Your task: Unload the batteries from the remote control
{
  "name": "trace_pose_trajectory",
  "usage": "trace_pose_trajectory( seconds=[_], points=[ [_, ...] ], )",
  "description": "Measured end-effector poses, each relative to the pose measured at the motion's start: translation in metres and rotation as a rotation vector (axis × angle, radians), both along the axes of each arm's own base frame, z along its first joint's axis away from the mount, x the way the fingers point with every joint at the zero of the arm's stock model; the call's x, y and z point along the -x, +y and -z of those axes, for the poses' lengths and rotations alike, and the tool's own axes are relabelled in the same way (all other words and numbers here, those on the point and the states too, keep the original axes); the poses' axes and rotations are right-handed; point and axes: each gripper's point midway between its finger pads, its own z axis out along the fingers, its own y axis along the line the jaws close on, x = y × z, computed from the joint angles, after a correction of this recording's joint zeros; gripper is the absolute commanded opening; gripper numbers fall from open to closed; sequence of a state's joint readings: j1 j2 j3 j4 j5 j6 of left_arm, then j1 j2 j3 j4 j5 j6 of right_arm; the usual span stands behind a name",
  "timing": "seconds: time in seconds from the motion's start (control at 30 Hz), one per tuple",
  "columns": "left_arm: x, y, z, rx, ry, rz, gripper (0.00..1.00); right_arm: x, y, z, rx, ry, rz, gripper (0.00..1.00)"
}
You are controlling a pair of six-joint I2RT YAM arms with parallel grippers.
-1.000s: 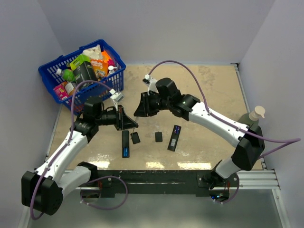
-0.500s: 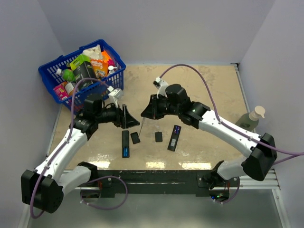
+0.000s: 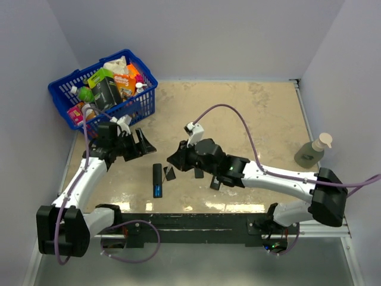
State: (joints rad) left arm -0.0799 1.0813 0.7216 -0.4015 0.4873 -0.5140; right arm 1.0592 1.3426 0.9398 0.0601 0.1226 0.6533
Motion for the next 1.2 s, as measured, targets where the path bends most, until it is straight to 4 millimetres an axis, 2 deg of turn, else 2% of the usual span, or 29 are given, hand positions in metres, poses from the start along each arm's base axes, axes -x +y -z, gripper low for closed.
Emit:
trace_pose_trajectory(
  seconds=[0.17,0.3,0.5,0.7,0.83,1.0,1.2],
  points=[
    [0.020,0.012,0.041,-0.011,0.148,-0.078,0.79,0.014,0.028,0.002,-0.047,-0.037,-0.026,0.00],
    [0.035,0.019,0.064,-0.020,0.232,-0.136,0.79,0.027,0.047,0.022,-0.029,-0.045,-0.060,0.00],
    [0.037,0.029,0.073,-0.048,0.275,-0.213,0.79,0.064,0.056,0.057,0.004,-0.079,-0.159,0.00],
    [0.036,0.033,0.074,-0.051,0.285,-0.248,0.79,0.086,0.061,0.077,0.042,-0.151,-0.207,0.00],
    [0.036,0.034,0.075,-0.051,0.287,-0.254,0.79,0.089,0.062,0.079,0.060,-0.196,-0.201,0.00],
    [0.036,0.036,0.076,-0.058,0.295,-0.270,0.79,0.081,0.058,0.078,0.061,-0.235,-0.156,0.00],
    [0.043,0.043,0.091,-0.097,0.367,-0.302,0.79,0.069,0.046,0.085,0.099,-0.276,-0.097,0.00]
  ],
)
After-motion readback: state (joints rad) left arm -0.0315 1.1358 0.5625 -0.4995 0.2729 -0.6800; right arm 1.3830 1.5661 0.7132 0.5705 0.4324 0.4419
